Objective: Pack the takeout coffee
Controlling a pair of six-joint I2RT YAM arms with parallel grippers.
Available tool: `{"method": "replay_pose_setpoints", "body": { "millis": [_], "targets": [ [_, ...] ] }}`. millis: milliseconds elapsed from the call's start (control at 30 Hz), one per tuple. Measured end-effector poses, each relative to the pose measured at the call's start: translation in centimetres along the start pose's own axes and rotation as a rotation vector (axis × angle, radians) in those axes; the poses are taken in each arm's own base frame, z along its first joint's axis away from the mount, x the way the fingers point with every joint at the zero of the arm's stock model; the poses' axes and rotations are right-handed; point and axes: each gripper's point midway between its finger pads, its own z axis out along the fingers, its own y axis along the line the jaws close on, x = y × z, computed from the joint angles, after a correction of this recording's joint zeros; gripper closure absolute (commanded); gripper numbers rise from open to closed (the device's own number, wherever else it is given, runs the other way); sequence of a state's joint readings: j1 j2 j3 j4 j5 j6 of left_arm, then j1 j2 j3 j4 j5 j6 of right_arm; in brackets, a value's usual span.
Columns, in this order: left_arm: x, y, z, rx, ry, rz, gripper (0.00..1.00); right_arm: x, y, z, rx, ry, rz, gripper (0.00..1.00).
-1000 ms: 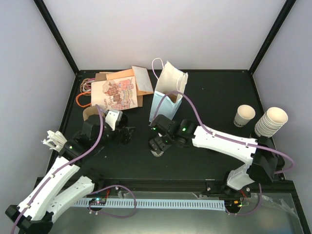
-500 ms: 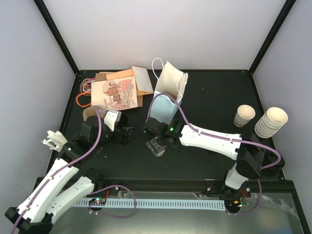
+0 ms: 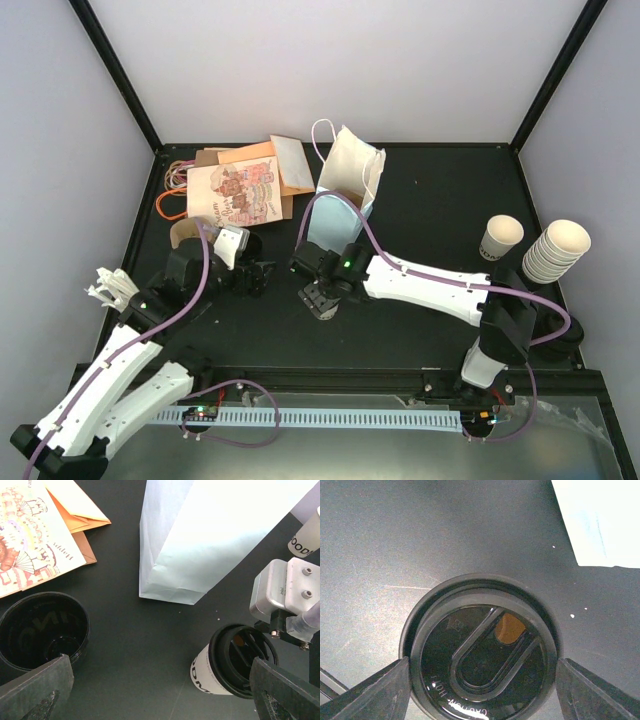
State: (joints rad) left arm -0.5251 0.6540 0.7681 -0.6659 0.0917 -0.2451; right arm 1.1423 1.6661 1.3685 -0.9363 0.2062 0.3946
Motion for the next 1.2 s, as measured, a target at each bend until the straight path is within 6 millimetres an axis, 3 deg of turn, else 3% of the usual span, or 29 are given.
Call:
{"method": "replay_pose_setpoints", "body": {
  "millis": [1200],
  "targets": [
    [-0.04, 0.16, -0.01, -0.009, -0.003, 0.000, 0.01, -0.21, 0.42, 0.62, -0.001, 0.019, 0.000, 0.20]
  ]
}}
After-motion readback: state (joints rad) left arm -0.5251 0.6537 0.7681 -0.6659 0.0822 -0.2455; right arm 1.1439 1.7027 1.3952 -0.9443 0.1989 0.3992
